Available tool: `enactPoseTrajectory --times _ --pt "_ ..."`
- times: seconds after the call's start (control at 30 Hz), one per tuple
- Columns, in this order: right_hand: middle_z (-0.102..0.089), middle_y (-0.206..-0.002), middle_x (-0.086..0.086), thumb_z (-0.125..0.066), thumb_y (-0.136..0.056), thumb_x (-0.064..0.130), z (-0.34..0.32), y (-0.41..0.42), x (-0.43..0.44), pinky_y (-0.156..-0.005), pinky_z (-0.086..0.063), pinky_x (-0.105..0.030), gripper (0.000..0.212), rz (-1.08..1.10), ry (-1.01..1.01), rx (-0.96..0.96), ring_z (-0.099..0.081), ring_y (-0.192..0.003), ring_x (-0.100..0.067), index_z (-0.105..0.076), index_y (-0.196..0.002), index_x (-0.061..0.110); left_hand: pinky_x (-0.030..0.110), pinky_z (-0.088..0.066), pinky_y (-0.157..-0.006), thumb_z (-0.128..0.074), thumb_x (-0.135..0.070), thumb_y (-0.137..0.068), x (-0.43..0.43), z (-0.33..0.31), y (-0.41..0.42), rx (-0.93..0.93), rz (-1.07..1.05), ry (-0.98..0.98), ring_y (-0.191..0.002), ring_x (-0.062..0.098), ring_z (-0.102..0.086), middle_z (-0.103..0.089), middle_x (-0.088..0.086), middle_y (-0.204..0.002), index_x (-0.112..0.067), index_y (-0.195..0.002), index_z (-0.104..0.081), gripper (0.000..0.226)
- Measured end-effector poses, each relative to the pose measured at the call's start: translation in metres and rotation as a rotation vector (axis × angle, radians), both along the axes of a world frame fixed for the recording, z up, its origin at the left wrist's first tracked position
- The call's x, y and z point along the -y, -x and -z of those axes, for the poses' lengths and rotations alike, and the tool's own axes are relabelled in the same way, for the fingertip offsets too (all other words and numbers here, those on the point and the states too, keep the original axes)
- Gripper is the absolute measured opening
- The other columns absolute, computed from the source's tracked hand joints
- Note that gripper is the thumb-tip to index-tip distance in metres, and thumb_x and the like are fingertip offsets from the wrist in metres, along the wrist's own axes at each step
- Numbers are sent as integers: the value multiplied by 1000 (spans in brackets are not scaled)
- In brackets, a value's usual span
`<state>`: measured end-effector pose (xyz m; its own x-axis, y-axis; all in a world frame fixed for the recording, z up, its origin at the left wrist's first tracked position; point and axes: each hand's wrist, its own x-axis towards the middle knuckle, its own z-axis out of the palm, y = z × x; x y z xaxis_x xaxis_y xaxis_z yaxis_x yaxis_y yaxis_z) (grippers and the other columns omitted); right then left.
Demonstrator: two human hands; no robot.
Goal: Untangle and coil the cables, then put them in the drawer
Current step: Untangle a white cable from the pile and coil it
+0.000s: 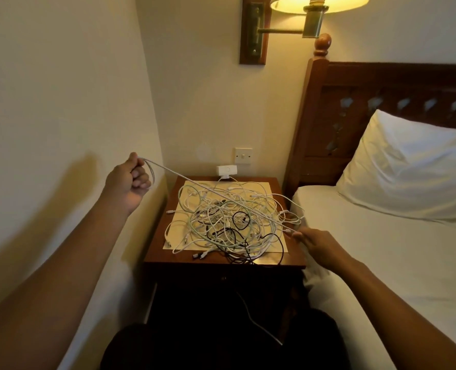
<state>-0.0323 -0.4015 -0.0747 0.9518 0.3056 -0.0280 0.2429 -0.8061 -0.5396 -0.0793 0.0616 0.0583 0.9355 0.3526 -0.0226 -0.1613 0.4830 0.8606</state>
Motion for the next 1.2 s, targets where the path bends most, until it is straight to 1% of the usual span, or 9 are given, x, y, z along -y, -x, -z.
enactPoseTrajectory --times 0.33,0.63,0.7,0.77,0.83,0.97,1.07,1.13,1.2 --pt "-68 -102 12 -60 -102 15 30 21 15 -86 -55 -26 24 -141 209 -28 -67 -98 -12 -73 -104 34 19 -36 -49 -42 -32 -110 4 13 -17 28 -135 230 -43 6 -39 -48 -7 -55 -10 -96 -62 32" --pt "-71 -92 -13 -50 -99 40 -9 36 17 -77 -58 -33 38 92 -656 -312 -67 -92 -29 -76 -106 13 18 -34 -44 -39 -17 -110 -21 58 -13 -143 -242 233 -38 6 -36 -50 0 -75 -10 -89 -53 27" --pt "-73 -100 -11 -50 -104 35 -3 32 23 -82 -59 -32 30 86 -506 -377 -68 -99 -27 -75 -106 19 18 -31 -40 -39 -20 -110 -12 54 -6 -187 -140 141 -37 7 -31 -43 -1 -69 -6 -94 -60 30" --pt "-72 -119 -7 -52 -104 39 -3 31 21 -87 -54 -24 21 -42 -100 -440 -66 -113 -23 -71 -111 31 19 -27 -38 -39 -21 -110 3 35 4 -209 32 -1 -37 6 -27 -38 -2 -61 -4 -96 -63 32" --pt "-58 -146 -5 -55 -95 60 -16 33 11 -103 -46 -28 51 -173 300 -431 -54 -133 -23 -59 -137 30 20 -23 -38 -40 -19 -108 26 12 18 -226 250 -179 -38 6 -24 -35 -4 -55 -4 -94 -63 31" --pt "-34 -166 2 -64 -81 75 -76 45 -48 -120 -36 -42 99 -204 -67 -237 -37 -148 -18 -29 -161 28 21 -18 -40 -42 -21 -107 83 -23 39 -203 659 -452 -40 6 -22 -36 -4 -55 -3 -98 -64 30" --pt "-52 -153 3 -62 -96 53 -103 61 -105 -114 -44 -46 66 -330 -278 -42 -49 -138 -15 -42 -154 29 20 -22 -41 -42 -22 -107 124 -34 50 -158 798 -431 -42 6 -25 -40 -3 -56 -5 -96 -61 28" --pt "-72 -116 0 -49 -108 31 -98 70 -135 -98 -54 -48 28 -318 -370 2 -67 -108 -17 -60 -132 22 19 -25 -41 -44 -22 -105 138 -41 53 -65 761 -281 -41 5 -27 -39 -4 -55 -5 -95 -60 26" --pt "-69 -85 3 -39 -111 25 -81 79 -149 -85 -59 -52 28 -274 -393 -54 -68 -81 -19 -65 -120 19 19 -27 -41 -47 -22 -102 137 -53 48 29 612 -91 -40 4 -26 -36 -7 -53 -4 -99 -60 23"
